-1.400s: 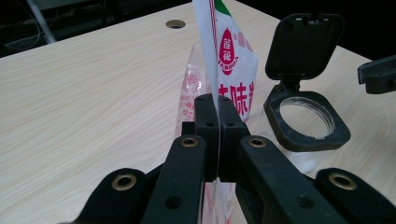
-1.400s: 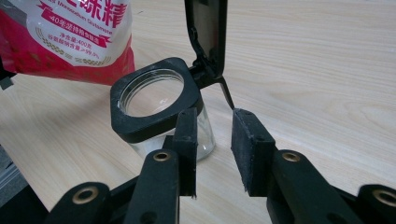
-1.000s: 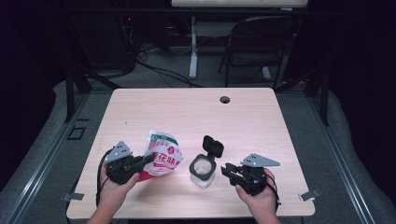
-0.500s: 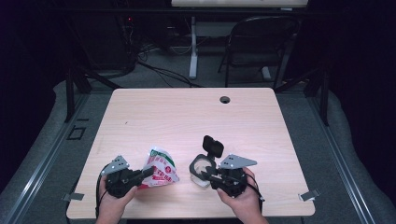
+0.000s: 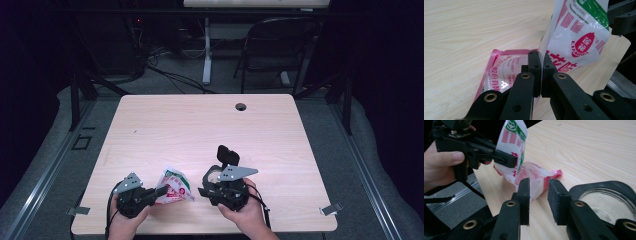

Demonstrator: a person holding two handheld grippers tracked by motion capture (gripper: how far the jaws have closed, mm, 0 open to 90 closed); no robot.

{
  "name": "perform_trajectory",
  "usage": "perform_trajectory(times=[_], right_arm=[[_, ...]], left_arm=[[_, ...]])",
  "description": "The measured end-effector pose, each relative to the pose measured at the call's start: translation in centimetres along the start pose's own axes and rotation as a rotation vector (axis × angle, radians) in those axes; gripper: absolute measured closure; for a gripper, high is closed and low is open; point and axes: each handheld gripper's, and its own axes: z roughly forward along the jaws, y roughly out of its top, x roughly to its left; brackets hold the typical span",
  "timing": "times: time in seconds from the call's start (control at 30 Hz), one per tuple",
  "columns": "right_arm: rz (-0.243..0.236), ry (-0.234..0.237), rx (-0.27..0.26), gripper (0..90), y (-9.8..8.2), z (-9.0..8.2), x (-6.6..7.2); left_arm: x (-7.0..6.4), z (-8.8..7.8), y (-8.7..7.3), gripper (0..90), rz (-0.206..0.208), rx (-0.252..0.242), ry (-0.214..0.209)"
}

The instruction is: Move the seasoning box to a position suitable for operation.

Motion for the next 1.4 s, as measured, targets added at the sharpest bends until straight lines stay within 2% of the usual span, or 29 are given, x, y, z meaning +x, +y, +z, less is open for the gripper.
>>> perform_trajectory(times=[0.33, 0.57, 0.77, 0.87, 1.0, 1.17, 1.27, 1.4], right_arm=[[0.009, 0.078, 0.017, 68.4, 0.1, 1.2, 0.6], [0.005, 0.080, 0.033, 69.9, -0.1, 2.5, 0.7], [0.020, 0.086, 0.032, 74.3, -0.1, 3.0, 0.3], [0.020, 0.081, 0.029, 78.9, -0.1, 3.0, 0.4], [0.020, 0.085, 0.039, 90.0, 0.0, 3.1, 0.2], [0.019, 0.095, 0.047, 90.0, 0.2, 3.0, 0.1], [0.015, 0.092, 0.047, 90.0, 0.6, 3.0, 0.1], [0.014, 0.090, 0.036, 90.0, 1.4, 2.8, 0.0]], left_arm=[[-0.7, 0.6, 0.0, 90.0, 0.025, 0.014, -0.005], [-1.0, 0.8, -0.2, 90.0, 0.039, 0.019, -0.002], [-0.9, 0.7, -0.4, 90.0, 0.024, 0.019, -0.001], [-1.0, 0.7, -0.5, 90.0, 0.023, 0.014, 0.002], [-0.8, 0.6, -0.6, 90.0, 0.023, 0.015, -0.006], [-0.9, 0.5, -0.7, 89.9, 0.040, 0.007, -0.002], [-0.8, 0.4, -0.7, 86.4, 0.043, 0.001, -0.003], [-0.7, 0.1, -0.8, 77.5, 0.053, -0.015, 0.008]])
